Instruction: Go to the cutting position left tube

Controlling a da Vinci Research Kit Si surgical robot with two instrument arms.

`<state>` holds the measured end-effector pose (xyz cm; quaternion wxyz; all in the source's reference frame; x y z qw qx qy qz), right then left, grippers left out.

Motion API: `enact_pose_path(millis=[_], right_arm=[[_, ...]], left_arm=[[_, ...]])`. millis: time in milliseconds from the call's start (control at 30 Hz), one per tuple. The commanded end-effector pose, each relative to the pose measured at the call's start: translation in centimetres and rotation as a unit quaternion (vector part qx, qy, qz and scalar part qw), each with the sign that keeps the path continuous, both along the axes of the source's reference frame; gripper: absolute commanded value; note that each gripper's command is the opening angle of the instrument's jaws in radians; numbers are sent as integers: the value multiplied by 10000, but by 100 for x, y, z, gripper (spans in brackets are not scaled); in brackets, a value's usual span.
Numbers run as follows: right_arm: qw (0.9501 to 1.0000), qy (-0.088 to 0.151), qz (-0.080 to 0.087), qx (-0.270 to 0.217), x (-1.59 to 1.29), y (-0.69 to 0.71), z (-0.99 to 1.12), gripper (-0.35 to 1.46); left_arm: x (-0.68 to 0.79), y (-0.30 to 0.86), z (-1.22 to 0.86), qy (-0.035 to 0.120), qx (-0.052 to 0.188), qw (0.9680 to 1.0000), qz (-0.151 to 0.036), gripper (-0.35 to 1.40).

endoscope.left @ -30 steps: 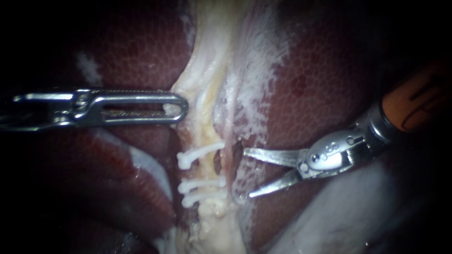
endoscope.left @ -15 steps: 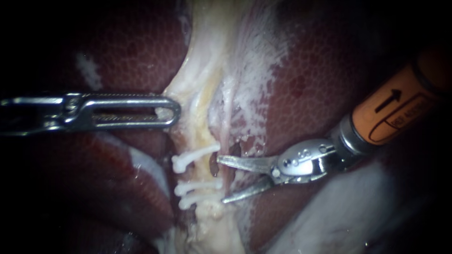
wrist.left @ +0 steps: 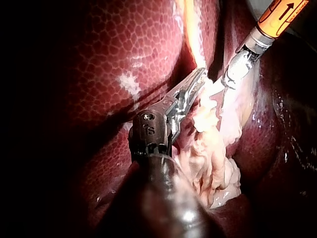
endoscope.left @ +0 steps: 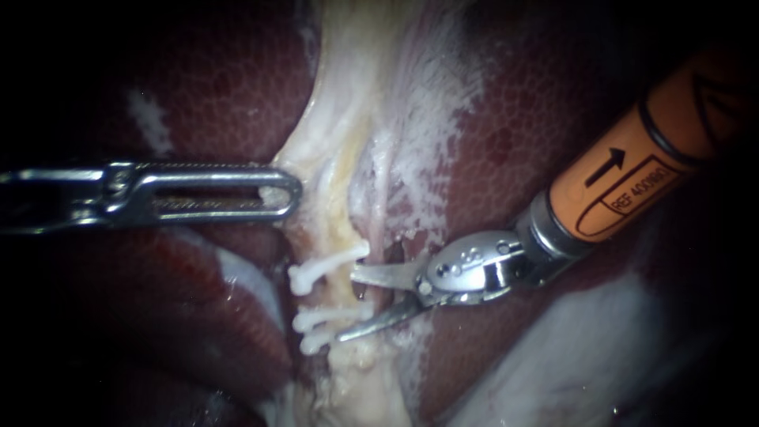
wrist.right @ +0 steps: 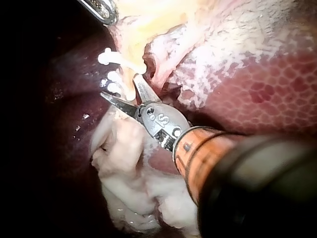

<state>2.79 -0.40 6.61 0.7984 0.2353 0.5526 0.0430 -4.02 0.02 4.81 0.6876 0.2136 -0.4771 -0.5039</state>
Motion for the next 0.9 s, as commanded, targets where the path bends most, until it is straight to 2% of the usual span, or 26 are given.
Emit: enact_pose_path(millis=[33,167,400,533,900], right_arm=[[10000,29,-8,19,0,-1,-1,137],[9999,110,-97,45,4,-2,-4,134],[9997,182,-100,101,14,-1,-3,132],[9996,198,-40,213,19,1,0,130],[9952,-79,193,961,28,8,9,109]], left_arm=[[0,0,1,3,0,10000,-1,-35],[0,0,4,6,-4,10000,-3,-35],[-1,0,6,9,-9,10000,-6,-35],[-1,-1,7,21,-15,10000,-19,-35],[-3,-2,9,28,-21,10000,-26,-35]])
